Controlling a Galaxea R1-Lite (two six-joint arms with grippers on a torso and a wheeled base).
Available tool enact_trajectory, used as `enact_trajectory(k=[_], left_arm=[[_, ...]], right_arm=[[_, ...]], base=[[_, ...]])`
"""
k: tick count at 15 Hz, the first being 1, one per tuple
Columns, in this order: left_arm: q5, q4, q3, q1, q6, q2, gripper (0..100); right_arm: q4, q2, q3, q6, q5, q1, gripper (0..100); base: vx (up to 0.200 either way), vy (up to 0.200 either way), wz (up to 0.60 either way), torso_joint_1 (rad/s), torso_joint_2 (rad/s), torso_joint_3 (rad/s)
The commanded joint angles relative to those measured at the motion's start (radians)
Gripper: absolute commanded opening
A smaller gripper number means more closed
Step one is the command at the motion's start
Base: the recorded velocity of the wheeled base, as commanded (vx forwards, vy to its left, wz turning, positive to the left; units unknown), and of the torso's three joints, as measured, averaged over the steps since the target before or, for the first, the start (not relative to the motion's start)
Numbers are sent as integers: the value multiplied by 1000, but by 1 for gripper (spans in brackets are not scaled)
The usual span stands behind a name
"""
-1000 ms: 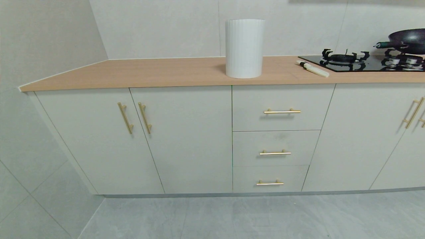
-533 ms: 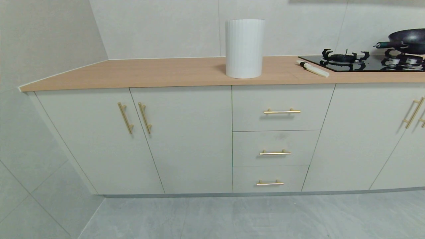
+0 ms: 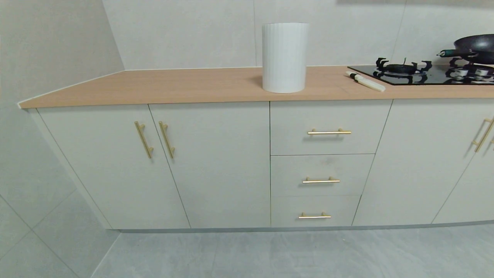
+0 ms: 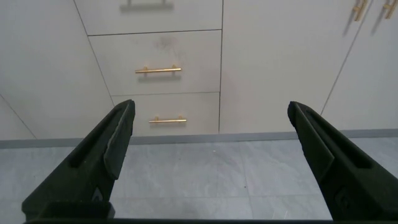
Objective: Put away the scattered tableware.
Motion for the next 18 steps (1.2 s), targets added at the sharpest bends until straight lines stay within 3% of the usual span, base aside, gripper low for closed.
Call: enact_trajectory(k=[1,18], left_arm=[[0,0,0,0,0,0,100],[0,-1,0,0,0,0,100]], right_arm=[[0,3,0,0,0,0,100],[0,2,0,2,-1,0,100]], base=[[200,0,0,7,2,2],[200,0,0,1,4,1]])
